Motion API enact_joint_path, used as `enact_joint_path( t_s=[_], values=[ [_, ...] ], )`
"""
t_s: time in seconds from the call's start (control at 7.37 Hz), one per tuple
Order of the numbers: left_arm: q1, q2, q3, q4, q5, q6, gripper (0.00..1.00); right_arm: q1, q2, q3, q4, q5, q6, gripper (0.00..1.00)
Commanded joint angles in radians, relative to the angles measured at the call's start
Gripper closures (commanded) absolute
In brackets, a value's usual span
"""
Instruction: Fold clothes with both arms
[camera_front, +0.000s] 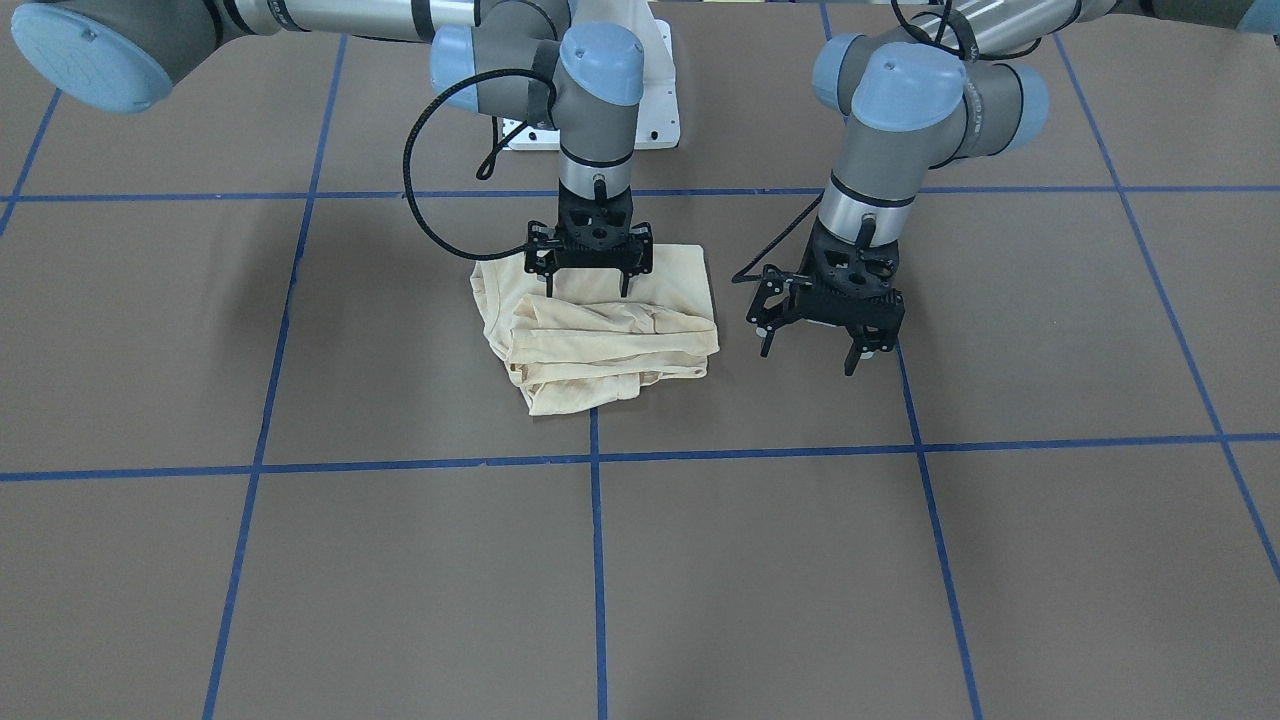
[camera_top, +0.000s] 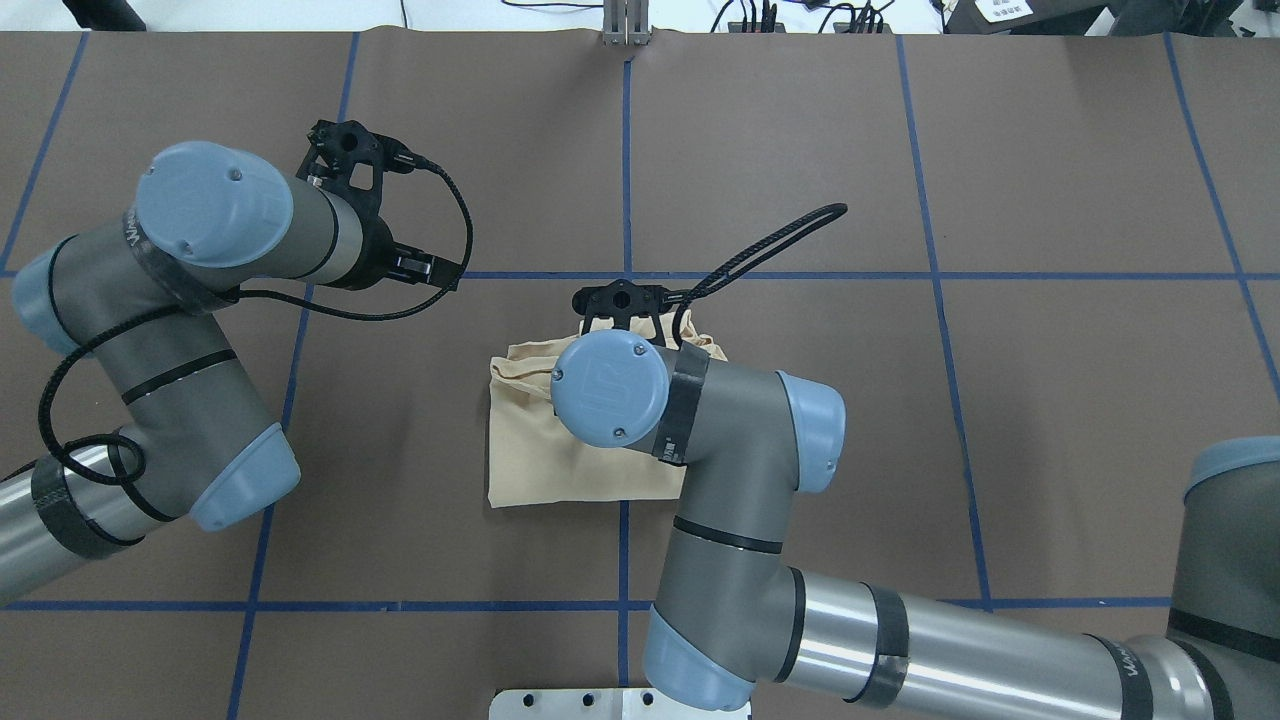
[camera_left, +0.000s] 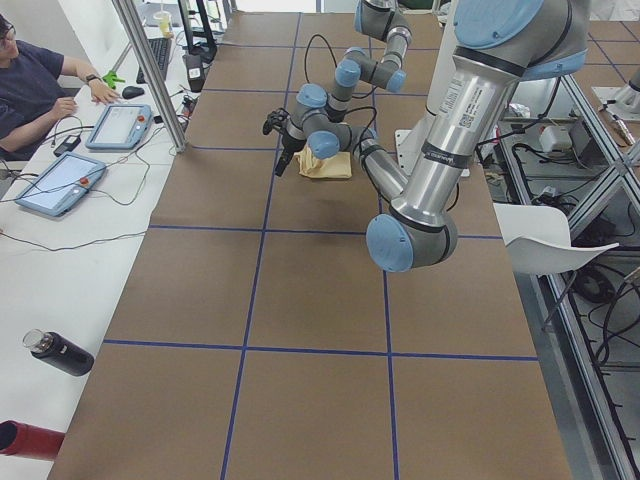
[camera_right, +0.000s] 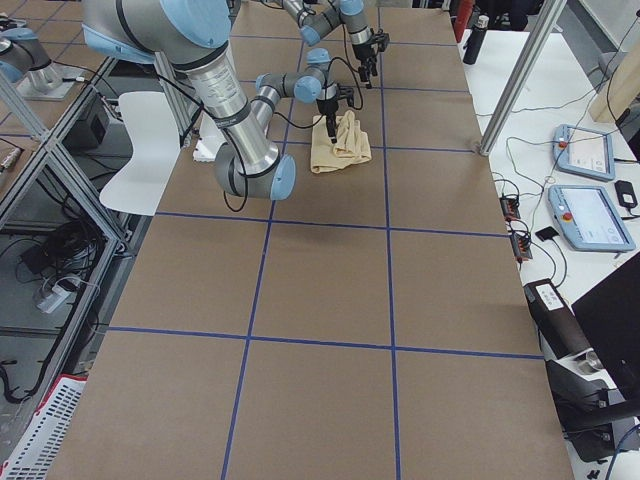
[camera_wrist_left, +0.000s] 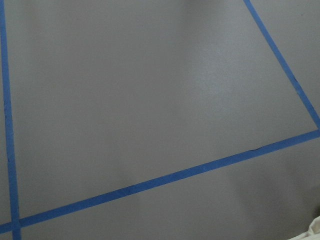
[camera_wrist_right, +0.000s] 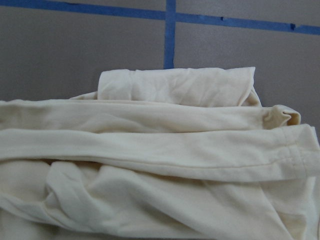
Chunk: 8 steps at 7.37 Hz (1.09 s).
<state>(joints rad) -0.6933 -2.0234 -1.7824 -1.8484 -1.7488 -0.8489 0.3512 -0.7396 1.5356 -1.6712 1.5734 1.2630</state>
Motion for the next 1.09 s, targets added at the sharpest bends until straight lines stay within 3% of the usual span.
enact_joint_path(
  t_s=[0.0,0.41,0.68,0.95],
  values=[
    [0.001,0.000,0.000,0.000,0.000,-0.001,0.00,0.003,0.009,-0.031,0.002,-0.001,-0.028,0.00],
    [0.000,0.000,0.000,0.000,0.002,-0.001,0.00,0.021,0.006,-0.038,-0.002,0.000,-0.040,0.02],
    [0.001,0.000,0.000,0.000,0.000,-0.019,0.00,0.095,0.008,-0.087,0.021,-0.006,-0.130,0.12],
    [0.001,0.000,-0.002,-0.003,0.000,-0.030,0.00,0.200,0.040,-0.179,0.121,-0.004,-0.230,0.14]
  ],
)
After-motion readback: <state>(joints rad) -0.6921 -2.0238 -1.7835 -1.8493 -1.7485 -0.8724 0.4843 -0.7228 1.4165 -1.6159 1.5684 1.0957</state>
